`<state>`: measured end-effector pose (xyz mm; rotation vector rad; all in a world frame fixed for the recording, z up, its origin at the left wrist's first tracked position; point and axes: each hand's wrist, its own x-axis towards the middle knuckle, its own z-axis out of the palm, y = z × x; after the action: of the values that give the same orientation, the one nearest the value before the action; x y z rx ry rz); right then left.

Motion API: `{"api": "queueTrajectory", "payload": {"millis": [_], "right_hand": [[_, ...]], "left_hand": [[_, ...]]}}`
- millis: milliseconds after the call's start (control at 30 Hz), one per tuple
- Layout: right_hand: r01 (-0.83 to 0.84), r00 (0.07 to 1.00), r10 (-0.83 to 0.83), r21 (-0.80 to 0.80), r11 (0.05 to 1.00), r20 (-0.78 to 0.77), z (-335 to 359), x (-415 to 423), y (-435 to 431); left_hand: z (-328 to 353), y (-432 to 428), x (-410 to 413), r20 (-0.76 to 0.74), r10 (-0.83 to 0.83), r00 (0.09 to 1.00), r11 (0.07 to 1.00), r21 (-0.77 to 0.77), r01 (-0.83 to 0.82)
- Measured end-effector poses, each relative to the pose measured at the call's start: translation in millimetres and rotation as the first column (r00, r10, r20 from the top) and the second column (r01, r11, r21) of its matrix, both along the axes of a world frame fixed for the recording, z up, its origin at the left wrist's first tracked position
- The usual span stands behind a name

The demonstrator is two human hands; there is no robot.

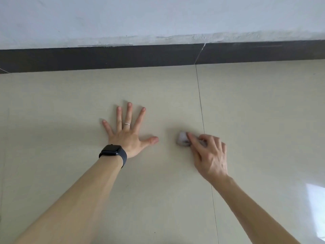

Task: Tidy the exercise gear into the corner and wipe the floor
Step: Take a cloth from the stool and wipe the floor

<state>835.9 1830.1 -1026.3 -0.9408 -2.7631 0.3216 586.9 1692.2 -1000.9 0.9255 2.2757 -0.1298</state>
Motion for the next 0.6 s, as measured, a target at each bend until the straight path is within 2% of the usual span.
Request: {"api": "queueTrajectory", "payload": {"millis": [67,100,167,233,333,433,500,600], "right_hand": [[0.332,0.943,-0.332,-0.051,0.942,0.009,2,9,20],[0.387,0.922,-0.388,-0.076,0.919,0.003,4,16,17],[0.252,0.967,-0.253,-0.082,0.964,-0.005,9,39,-16],[-0.002,1.000,0.000,-0.126,0.992,-0.021,16,80,-64],[-0.219,0.975,0.221,-0.274,0.936,-0.025,24,142,-130],[-0.368,0.925,0.379,-0.334,0.868,-0.034,27,161,-138],[-0.391,0.916,0.399,-0.269,0.880,-0.027,24,151,-120],[-0.122,0.992,0.126,-0.227,0.966,0.006,23,150,-104]], "left_hand": [[-1,0,5,-0.046,-0.020,0.999,1.000,0.020,0.021],[-3,-1,9,-0.094,-0.037,0.995,0.997,0.068,0.043],[-3,-9,25,-0.204,-0.099,0.974,0.962,0.231,0.146],[-7,-28,58,-0.247,-0.226,0.942,0.889,0.344,0.304],[-10,-60,111,-0.194,-0.380,0.905,0.847,0.321,0.424],[-16,-75,138,-0.180,-0.387,0.905,0.865,0.270,0.423],[-18,-75,138,-0.178,-0.389,0.904,0.866,0.265,0.424],[-17,-76,127,-0.163,-0.411,0.897,0.858,0.263,0.441]]}}
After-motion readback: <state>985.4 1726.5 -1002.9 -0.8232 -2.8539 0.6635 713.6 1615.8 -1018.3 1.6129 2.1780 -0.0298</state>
